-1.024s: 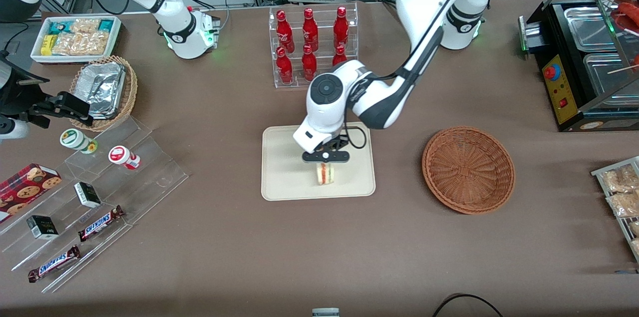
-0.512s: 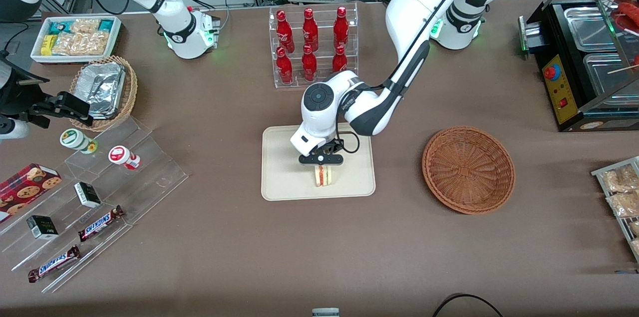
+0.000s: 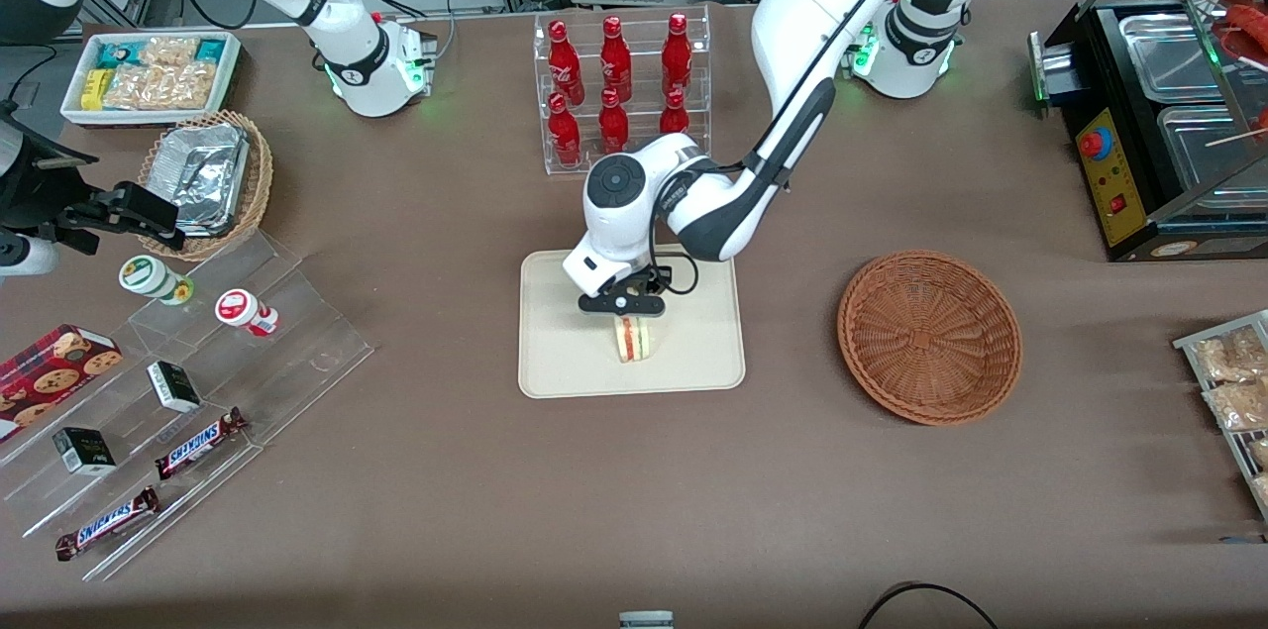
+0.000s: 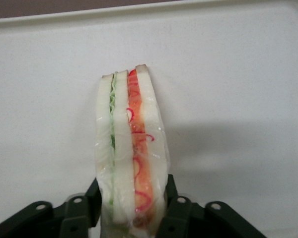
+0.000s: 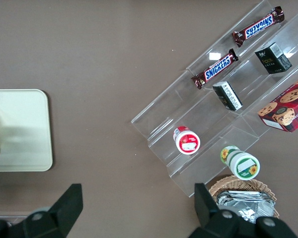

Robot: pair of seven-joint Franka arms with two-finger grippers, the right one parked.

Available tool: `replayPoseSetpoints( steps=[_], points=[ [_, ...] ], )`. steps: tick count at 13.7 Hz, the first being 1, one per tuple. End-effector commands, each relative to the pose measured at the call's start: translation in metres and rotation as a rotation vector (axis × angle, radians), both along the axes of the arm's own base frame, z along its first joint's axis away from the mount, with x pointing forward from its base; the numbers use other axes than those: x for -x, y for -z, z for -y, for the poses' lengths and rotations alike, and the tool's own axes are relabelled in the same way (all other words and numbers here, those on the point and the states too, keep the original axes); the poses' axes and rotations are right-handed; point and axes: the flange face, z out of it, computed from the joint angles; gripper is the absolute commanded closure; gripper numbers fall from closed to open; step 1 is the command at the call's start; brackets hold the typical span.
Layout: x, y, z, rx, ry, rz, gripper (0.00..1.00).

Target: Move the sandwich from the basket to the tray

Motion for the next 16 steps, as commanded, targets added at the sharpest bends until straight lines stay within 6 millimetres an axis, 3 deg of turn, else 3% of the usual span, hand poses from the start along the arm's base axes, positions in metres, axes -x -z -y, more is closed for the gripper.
replayPoseSetpoints(
  steps=[1,2,5,7,8,10,12,16],
  points=[
    [-0.008,-0.009,0.001,-0.002,-0.017,0.036,0.00],
    [-0.010,-0.014,0.000,0.000,-0.022,0.039,0.00],
    [-0.014,-0.055,-0.005,-0.004,-0.040,0.045,0.00],
    [-0.016,-0.093,-0.011,0.001,-0.054,0.064,0.00],
    [-0.030,-0.113,-0.028,-0.002,-0.089,0.069,0.00],
    [-0.039,-0.157,-0.050,-0.007,-0.158,0.079,0.00],
    [-0.059,-0.204,-0.095,-0.027,-0.228,0.084,0.00],
    [-0.078,-0.275,-0.169,-0.038,-0.300,0.093,0.00]
  ],
)
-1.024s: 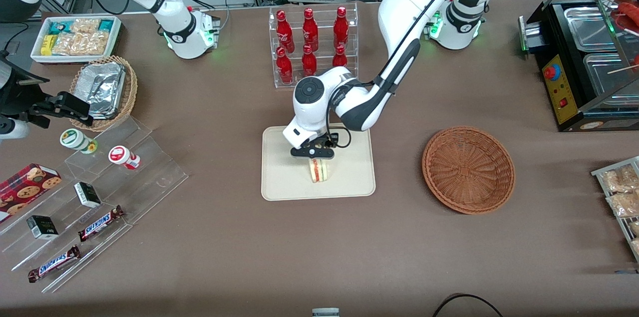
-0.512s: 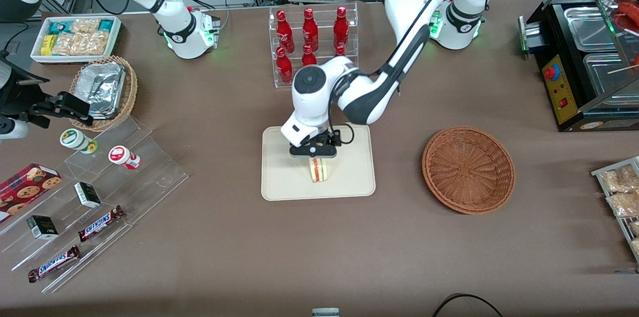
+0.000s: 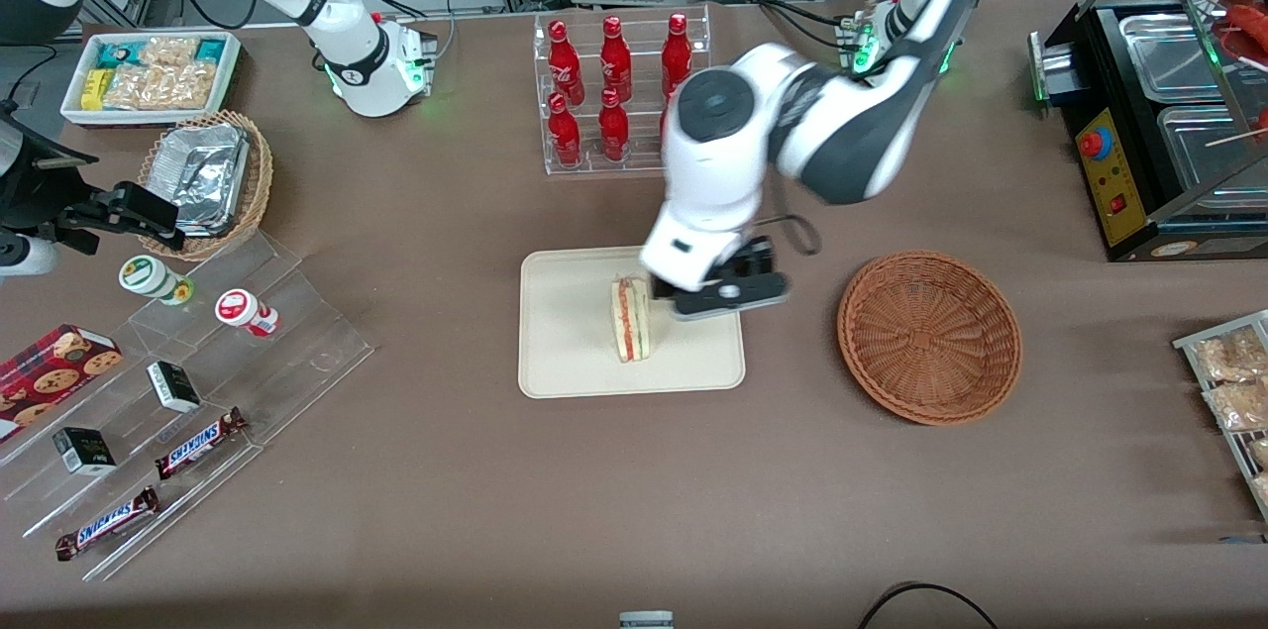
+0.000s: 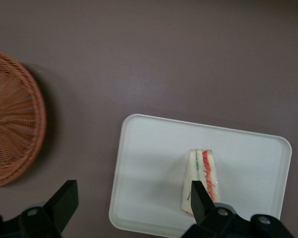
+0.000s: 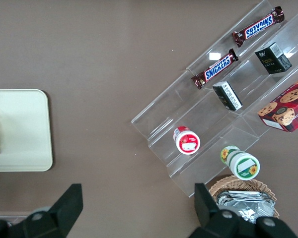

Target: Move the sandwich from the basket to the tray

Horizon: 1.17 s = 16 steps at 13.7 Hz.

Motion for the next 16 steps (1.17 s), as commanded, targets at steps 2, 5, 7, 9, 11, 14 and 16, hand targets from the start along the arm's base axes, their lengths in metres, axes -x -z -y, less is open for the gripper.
replayPoseSetpoints(
  steps=[2,5,7,9,11,14,16],
  points=[
    [-0.005,-0.051,-0.072,0.025,0.026,-0.057,0.00],
    [-0.008,-0.087,-0.129,0.020,0.063,-0.096,0.00],
    [-0.008,-0.109,-0.170,0.044,0.096,-0.121,0.00],
    [-0.006,-0.124,-0.207,0.048,0.152,-0.151,0.00],
    [0.005,-0.134,-0.241,0.037,0.200,-0.163,0.00],
    [0.023,-0.143,-0.287,0.079,0.241,-0.185,0.00],
    [0.031,-0.144,-0.313,0.075,0.270,-0.209,0.00]
  ],
)
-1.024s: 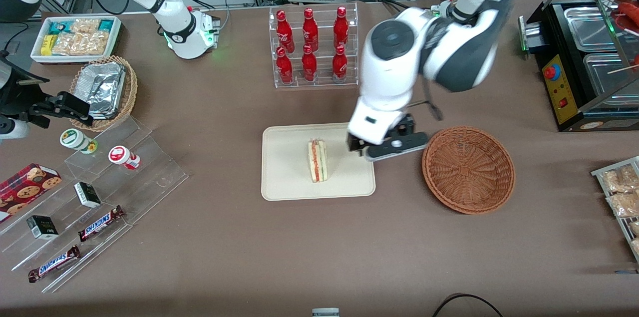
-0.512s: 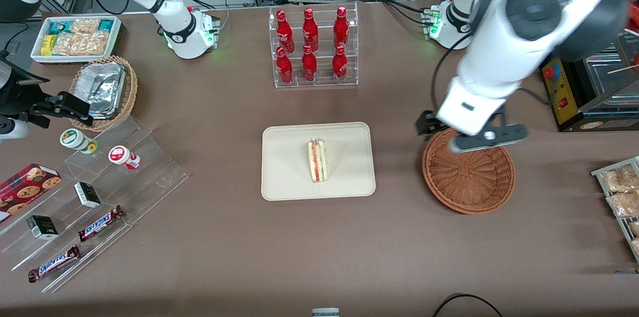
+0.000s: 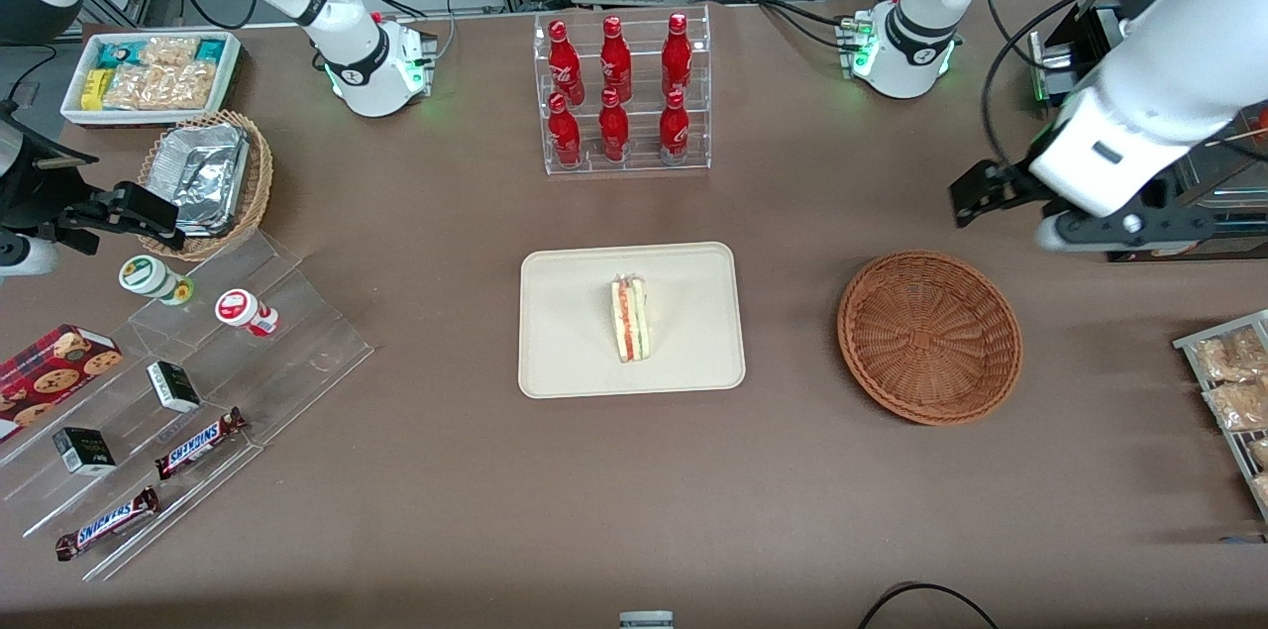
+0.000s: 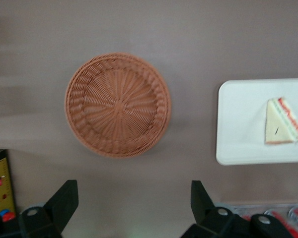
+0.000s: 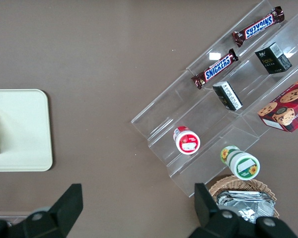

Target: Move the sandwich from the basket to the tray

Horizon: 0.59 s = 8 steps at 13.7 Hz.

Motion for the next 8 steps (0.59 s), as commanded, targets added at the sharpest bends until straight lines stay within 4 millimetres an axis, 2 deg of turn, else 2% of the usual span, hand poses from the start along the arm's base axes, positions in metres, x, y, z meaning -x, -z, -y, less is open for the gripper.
replayPoseSetpoints(
  steps=[1,3,5,8],
  points=[
    [0.019,-0.005,-0.031,0.017,0.033,-0.020,0.00],
    [0.022,-0.011,-0.044,0.012,0.033,-0.017,0.00],
    [0.025,-0.016,-0.066,0.015,0.029,-0.016,0.00],
    [0.023,-0.023,-0.083,-0.018,0.028,0.003,0.00]
  ],
)
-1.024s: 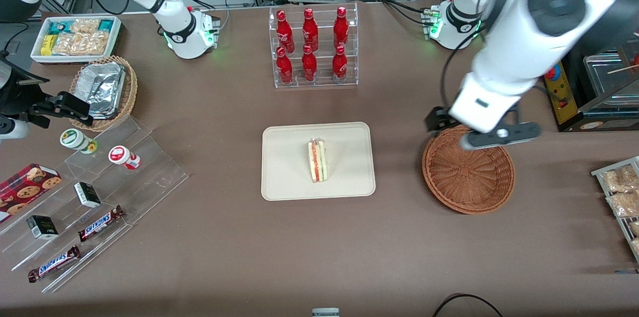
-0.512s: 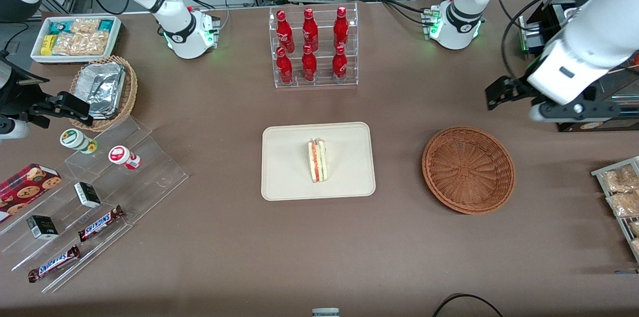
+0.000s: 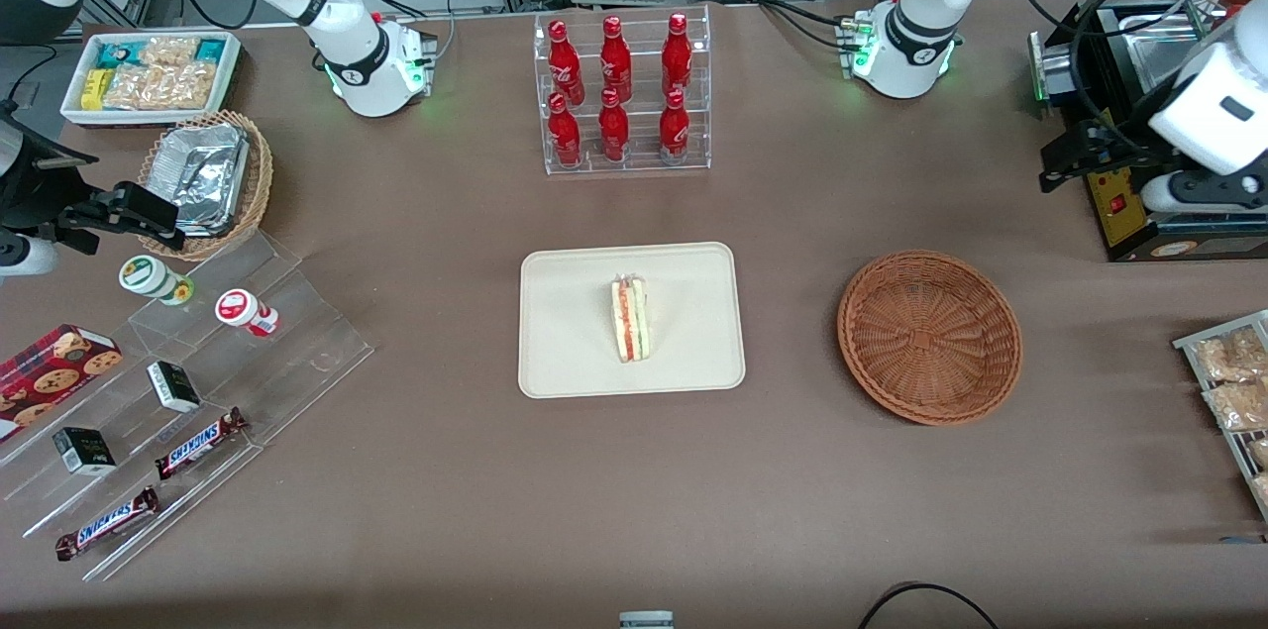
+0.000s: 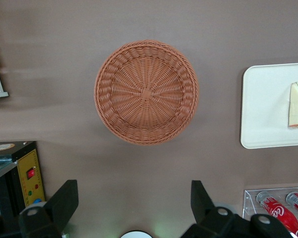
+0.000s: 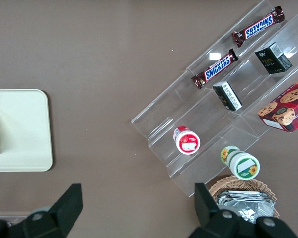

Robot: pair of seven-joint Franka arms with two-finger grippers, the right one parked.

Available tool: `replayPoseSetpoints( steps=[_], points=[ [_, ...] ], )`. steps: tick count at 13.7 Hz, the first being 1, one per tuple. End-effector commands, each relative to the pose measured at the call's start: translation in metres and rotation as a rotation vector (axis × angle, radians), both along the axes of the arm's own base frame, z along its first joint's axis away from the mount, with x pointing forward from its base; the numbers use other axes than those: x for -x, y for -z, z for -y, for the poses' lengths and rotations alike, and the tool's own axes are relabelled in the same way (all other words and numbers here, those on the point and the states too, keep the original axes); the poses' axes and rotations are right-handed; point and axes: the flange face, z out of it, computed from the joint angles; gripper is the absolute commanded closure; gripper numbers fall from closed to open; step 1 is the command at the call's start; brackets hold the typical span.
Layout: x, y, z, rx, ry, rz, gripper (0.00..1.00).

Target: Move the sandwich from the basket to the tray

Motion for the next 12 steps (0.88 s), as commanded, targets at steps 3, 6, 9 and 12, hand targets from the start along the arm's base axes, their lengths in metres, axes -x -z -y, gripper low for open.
replayPoseSetpoints(
  steps=[3,6,9,12],
  points=[
    [0.0085,-0.0128,-0.0163,-0.085,-0.009,0.015,0.00],
    [0.0071,-0.0135,-0.0172,-0.078,-0.003,0.019,0.00],
    [0.0020,-0.0122,-0.0191,-0.076,-0.010,0.016,0.00],
    [0.0009,-0.0108,-0.0211,-0.073,-0.019,0.011,0.00]
  ],
)
